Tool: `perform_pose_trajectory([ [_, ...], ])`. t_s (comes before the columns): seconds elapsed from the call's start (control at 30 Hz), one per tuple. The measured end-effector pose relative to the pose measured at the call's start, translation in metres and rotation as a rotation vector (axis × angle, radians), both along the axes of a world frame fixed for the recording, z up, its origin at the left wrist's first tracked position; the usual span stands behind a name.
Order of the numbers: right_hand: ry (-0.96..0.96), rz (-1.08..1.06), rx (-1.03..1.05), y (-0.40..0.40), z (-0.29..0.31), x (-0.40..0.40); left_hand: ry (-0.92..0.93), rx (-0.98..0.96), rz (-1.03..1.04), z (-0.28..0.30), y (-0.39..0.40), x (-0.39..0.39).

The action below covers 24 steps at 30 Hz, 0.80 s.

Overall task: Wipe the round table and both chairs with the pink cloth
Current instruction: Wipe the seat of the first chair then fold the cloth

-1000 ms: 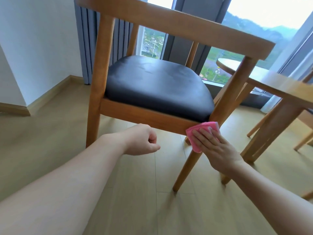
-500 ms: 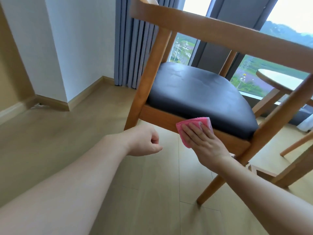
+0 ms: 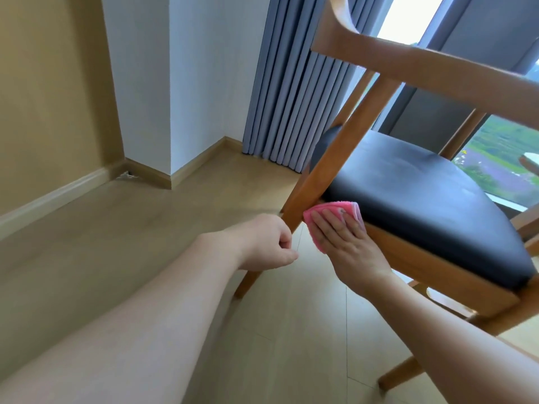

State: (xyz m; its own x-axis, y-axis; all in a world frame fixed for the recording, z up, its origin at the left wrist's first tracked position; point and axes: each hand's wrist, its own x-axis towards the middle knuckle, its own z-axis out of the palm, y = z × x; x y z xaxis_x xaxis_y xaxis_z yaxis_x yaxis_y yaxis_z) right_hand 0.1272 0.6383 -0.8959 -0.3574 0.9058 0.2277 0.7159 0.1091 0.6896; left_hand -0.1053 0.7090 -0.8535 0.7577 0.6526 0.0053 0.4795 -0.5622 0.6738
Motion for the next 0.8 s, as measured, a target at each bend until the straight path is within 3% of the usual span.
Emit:
perform_pose_trajectory([
  [0.43, 0.033, 0.086, -0.08, -0.008, 0.023, -0.003, 0.004, 0.006, 0.082, 0.012, -0.02, -0.016],
  [0.8, -0.062, 0.237, -0.056, -0.014, 0.091, -0.017, -0.058, 0.069, 0.109, 0.029, -0.029, -0.02],
])
